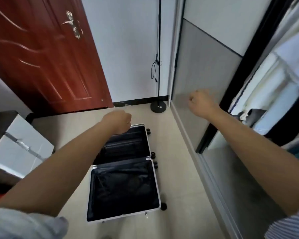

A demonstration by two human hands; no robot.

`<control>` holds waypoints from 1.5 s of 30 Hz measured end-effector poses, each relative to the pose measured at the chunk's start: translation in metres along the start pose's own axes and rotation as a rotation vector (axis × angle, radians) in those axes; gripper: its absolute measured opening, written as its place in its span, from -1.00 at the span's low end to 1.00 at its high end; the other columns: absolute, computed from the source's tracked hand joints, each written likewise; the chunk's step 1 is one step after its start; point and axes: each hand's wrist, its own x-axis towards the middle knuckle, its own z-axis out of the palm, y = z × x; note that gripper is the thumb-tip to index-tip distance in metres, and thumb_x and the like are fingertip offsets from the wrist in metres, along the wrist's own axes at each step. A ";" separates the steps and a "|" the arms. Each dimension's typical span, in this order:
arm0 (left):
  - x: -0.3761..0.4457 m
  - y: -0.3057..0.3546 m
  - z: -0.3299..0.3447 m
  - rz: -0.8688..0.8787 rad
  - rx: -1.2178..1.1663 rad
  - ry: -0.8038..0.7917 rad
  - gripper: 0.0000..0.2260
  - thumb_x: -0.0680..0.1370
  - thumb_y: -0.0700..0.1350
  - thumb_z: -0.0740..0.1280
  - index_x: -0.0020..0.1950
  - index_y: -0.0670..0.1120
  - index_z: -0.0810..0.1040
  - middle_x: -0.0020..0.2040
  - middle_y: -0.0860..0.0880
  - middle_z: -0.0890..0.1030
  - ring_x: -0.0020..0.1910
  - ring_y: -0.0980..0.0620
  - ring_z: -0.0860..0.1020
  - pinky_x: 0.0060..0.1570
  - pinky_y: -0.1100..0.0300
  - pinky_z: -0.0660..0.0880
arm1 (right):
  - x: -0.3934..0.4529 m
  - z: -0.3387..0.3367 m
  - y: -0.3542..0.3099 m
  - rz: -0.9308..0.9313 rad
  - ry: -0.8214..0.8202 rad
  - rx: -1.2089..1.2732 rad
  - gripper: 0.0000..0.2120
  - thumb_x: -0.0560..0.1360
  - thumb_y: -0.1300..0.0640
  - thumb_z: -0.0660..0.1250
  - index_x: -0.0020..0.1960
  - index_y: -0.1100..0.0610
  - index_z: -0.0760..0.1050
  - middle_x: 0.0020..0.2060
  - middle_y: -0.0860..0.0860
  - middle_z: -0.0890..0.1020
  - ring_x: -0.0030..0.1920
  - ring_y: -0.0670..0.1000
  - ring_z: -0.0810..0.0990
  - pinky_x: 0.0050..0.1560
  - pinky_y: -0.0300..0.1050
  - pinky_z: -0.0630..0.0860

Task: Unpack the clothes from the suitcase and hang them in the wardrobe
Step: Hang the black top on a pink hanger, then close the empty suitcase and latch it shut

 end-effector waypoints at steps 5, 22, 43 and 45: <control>-0.004 -0.116 0.075 -0.037 0.061 -0.167 -0.74 0.58 -0.12 0.10 0.15 -0.15 0.49 0.18 -0.14 0.51 0.16 -0.14 0.47 0.03 0.08 0.43 | 0.025 0.119 -0.096 -0.058 -0.138 0.057 -0.76 0.49 0.23 0.18 0.01 0.26 0.59 0.00 0.21 0.55 0.10 0.21 0.47 0.04 -0.04 0.44; 0.037 -0.336 0.399 -0.462 -0.607 -0.303 -0.76 0.57 -0.20 0.11 0.11 -0.17 0.53 0.12 -0.13 0.57 0.12 -0.11 0.49 0.08 0.12 0.39 | 0.016 0.499 -0.215 -0.028 -0.760 0.002 -0.75 0.57 0.16 0.09 0.12 0.20 0.48 0.09 0.11 0.48 0.19 0.15 0.40 0.10 -0.06 0.39; 0.250 -0.373 0.772 -0.613 -0.405 -0.111 -0.66 0.60 -0.08 0.14 0.25 -0.30 0.34 0.23 -0.27 0.39 0.20 -0.23 0.41 0.10 0.03 0.38 | 0.125 0.946 -0.227 -0.189 -0.405 -0.108 -0.55 0.59 -0.11 -0.01 0.19 0.18 0.45 0.14 0.09 0.54 0.19 0.11 0.46 0.23 -0.01 0.29; 0.258 -0.375 0.776 -0.638 -0.416 -0.079 -0.64 0.60 -0.08 0.14 0.29 -0.30 0.30 0.24 -0.27 0.35 0.21 -0.25 0.39 0.13 0.01 0.36 | 0.134 0.949 -0.228 -0.231 -0.412 -0.104 -0.50 0.57 -0.16 -0.01 -0.01 0.20 0.51 -0.07 0.07 0.59 0.00 0.10 0.53 -0.04 -0.07 0.38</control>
